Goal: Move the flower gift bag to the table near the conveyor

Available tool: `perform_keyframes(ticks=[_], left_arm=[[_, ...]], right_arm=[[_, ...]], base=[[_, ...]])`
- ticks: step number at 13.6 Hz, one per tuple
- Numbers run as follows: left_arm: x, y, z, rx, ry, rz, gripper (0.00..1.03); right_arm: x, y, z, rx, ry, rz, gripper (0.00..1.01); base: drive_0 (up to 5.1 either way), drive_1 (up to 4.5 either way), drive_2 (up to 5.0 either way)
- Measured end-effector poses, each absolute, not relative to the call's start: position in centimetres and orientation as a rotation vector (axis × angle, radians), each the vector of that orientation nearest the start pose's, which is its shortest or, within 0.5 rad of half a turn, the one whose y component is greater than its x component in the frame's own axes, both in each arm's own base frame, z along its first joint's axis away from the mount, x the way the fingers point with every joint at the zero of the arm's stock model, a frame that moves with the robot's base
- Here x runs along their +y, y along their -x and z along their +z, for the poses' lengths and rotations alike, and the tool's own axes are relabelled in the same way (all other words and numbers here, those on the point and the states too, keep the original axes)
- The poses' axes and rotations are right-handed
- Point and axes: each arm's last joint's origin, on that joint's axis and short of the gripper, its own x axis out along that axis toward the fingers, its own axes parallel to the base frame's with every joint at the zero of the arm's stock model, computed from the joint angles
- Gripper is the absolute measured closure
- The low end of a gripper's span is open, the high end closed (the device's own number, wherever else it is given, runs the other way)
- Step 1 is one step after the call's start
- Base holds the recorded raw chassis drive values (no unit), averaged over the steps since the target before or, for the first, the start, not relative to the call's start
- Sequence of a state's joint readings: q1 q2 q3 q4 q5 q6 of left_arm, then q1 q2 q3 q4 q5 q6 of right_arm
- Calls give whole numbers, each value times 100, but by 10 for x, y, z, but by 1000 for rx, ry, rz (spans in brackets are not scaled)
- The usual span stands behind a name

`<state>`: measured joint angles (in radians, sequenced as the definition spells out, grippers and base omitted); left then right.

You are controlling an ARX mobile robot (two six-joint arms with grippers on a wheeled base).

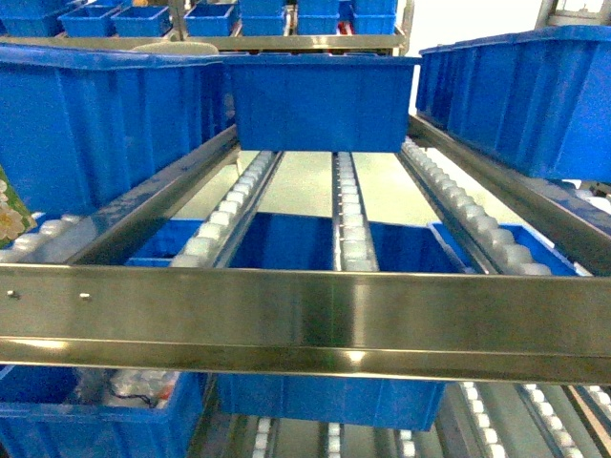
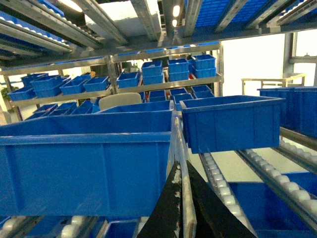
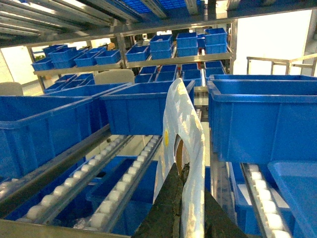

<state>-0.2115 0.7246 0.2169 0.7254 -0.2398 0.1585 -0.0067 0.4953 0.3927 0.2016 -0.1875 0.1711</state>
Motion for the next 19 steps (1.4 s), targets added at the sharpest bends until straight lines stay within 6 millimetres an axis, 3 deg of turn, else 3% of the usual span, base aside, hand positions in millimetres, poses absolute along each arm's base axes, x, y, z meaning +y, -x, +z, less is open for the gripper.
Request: perform_keyframes(ticks=[19], left_arm=[[-27,-157,233,-212,-109,45,101]], right_arm=[[5,-133,273,-82,-161,189,99]], base=[[-468,90,380]])
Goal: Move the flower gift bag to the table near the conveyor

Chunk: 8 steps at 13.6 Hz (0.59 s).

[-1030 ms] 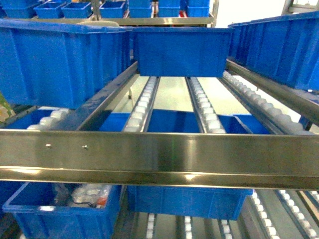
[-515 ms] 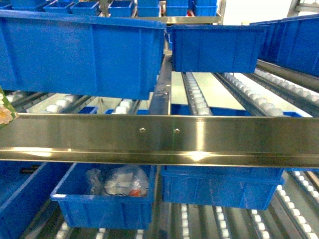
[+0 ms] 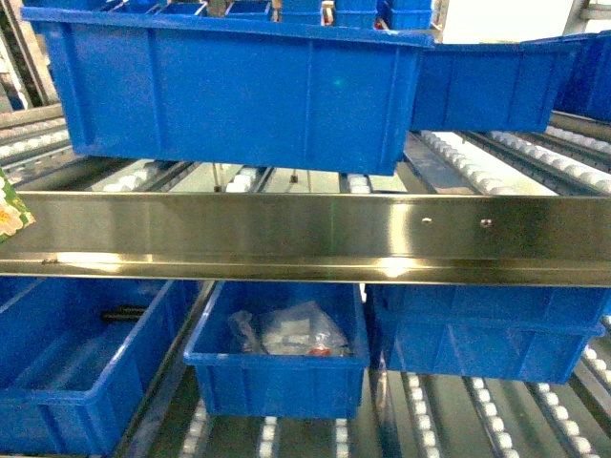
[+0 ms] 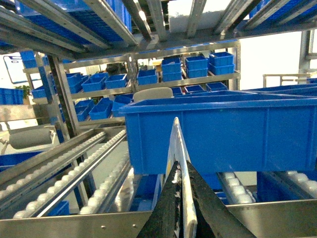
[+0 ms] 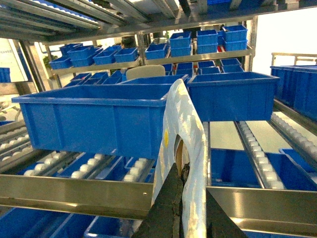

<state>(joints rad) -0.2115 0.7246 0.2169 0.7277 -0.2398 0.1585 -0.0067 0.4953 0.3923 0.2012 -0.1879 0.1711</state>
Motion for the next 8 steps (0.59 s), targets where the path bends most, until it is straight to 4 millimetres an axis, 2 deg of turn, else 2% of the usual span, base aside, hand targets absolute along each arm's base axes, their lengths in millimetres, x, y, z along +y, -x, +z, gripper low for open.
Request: perform_keyframes(ticks=[8], left_arm=[[-27,-157,233,-211,-109,45,101]], right_arm=[[5,-133,273,-84,-161,189,99]], base=[[-499,241,241]])
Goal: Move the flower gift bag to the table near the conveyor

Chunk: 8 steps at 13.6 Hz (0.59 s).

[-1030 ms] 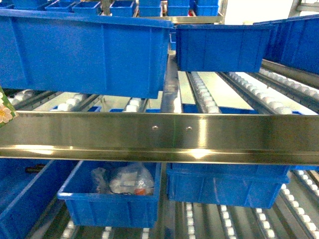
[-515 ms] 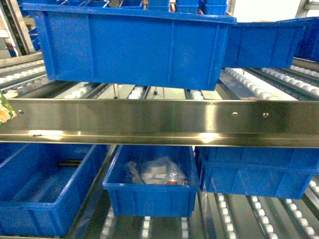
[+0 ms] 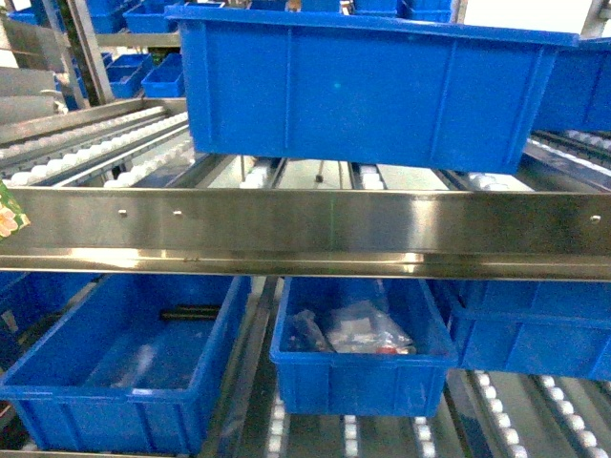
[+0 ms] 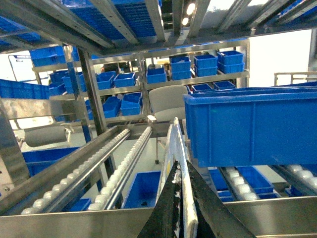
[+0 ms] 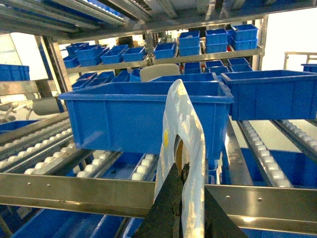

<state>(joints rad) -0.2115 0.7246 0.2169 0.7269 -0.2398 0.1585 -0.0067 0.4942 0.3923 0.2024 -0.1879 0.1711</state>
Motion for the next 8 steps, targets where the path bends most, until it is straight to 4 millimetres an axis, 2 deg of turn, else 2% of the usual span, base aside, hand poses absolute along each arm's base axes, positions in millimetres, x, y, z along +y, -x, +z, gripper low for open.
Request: perform_keyframes(ticks=[8], left_arm=[[-27,-157,232,-209,-109,46,101]], right_arm=[[5,-133,273,-83,-161,189,99]], base=[[-473,139,354]])
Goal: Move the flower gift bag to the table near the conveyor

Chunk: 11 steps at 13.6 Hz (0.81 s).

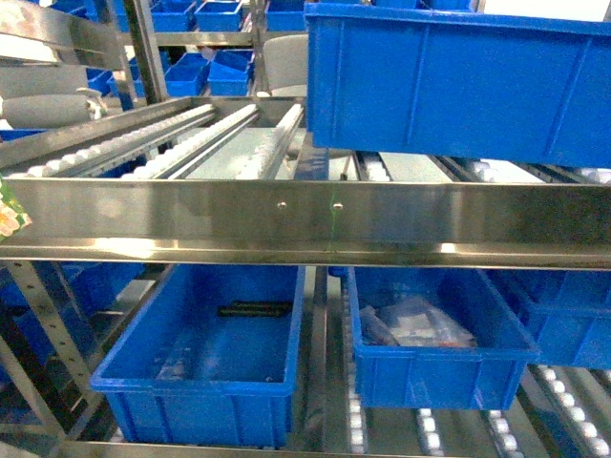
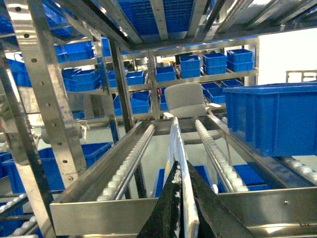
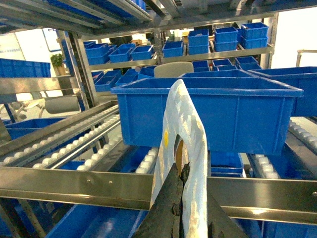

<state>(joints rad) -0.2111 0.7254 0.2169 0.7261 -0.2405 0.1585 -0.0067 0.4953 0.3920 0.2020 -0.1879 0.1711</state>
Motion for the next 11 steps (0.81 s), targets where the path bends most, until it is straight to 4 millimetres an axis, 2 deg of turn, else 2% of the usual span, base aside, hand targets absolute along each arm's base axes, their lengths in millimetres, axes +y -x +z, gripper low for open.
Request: perform_keyframes(ticks=[11], left_arm=[[-27,-157,233,-210,-109,45,101]], right_arm=[[5,-133,273,-82,-161,189,99]], base=[[-474,97,374]])
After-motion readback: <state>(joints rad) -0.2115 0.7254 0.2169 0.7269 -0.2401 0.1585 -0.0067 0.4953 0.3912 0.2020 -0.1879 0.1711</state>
